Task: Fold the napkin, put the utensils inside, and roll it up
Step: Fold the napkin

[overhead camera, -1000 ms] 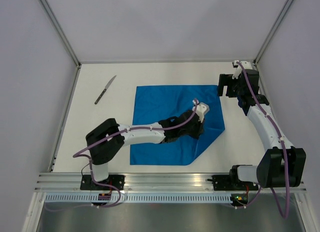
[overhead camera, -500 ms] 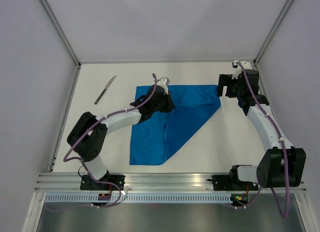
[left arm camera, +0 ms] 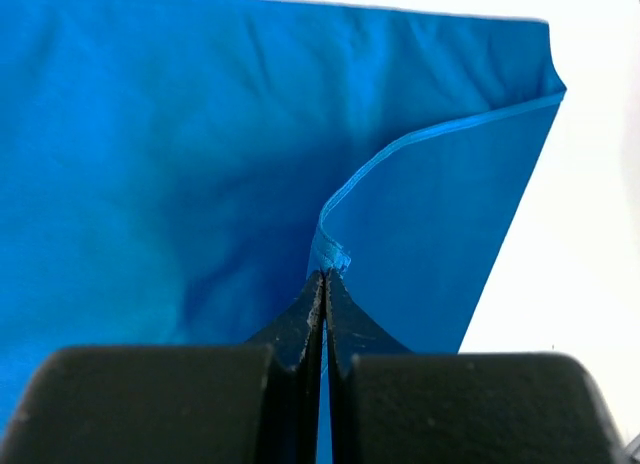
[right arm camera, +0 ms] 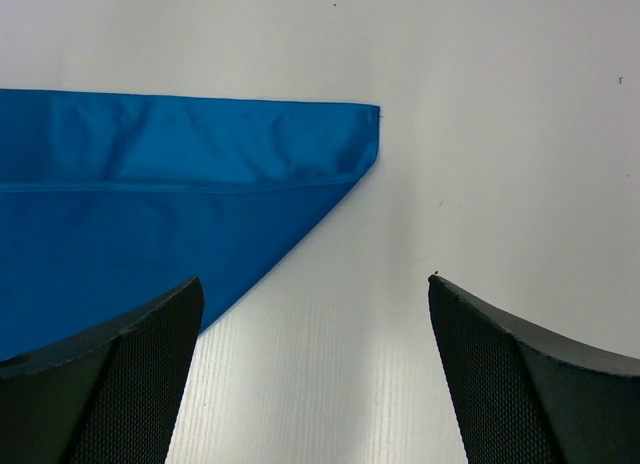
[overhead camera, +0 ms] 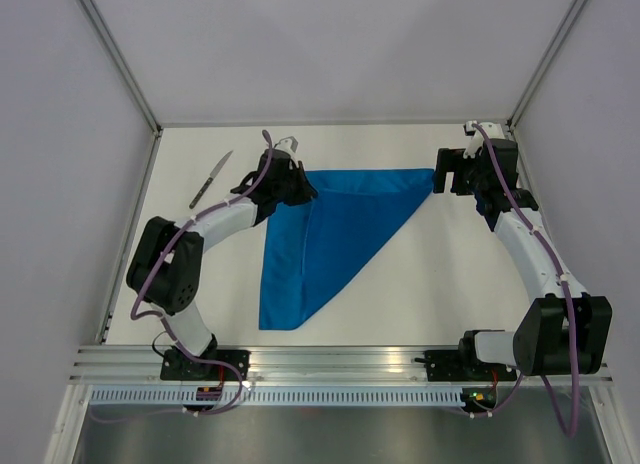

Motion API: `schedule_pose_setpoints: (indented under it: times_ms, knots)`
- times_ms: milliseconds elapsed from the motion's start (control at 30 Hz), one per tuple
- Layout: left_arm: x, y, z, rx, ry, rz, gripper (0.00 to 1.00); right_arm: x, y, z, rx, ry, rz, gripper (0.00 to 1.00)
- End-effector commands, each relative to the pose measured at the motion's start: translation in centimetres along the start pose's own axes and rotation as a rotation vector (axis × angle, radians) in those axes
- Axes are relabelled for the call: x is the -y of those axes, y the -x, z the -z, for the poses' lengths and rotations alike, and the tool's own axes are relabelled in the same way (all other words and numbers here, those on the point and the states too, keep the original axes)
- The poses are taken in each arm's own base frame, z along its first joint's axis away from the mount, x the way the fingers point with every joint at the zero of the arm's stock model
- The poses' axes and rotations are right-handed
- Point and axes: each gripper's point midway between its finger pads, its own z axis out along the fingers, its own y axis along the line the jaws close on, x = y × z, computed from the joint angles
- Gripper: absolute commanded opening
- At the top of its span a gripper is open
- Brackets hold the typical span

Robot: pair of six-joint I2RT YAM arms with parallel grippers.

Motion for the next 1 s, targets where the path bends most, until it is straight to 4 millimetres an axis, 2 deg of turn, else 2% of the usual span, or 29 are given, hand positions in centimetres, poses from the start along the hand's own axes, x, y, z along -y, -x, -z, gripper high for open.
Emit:
schedule_pose_setpoints:
  times_ms: [0, 67, 100, 200, 567, 967]
  knots:
    - [0.1, 2.2, -0.2, 0.016, -0.028, 0.053, 0.02, -0.1, 1.5, 0.7, 0.029, 0.004, 0.002, 0.98]
    - [-0.5, 3.1, -0.2, 0.026, -0.028, 0.063, 0.02, -0.1, 1.4, 0.6, 0.027, 0.007, 0.002, 0.98]
    - [-1.2, 2.6, -0.4, -0.002, -0.012, 0.069, 0.02, -0.2, 1.4, 0.6, 0.027, 0.009, 0.004, 0.98]
    - [-2.2, 3.4, -0.6, -0.003, -0.003, 0.083, 0.02, -0.2, 1.3, 0.6, 0.024, 0.010, 0.002, 0.98]
    - [-4.9, 5.3, -1.5, -0.013, 0.027, 0.121, 0.02, -0.3, 1.3, 0.6, 0.022, 0.015, 0.006, 0.98]
    - [-6.8, 6.9, -1.3, -0.002, 0.041, 0.153, 0.02, -0.2, 1.3, 0.6, 0.024, 0.015, 0.009, 0.98]
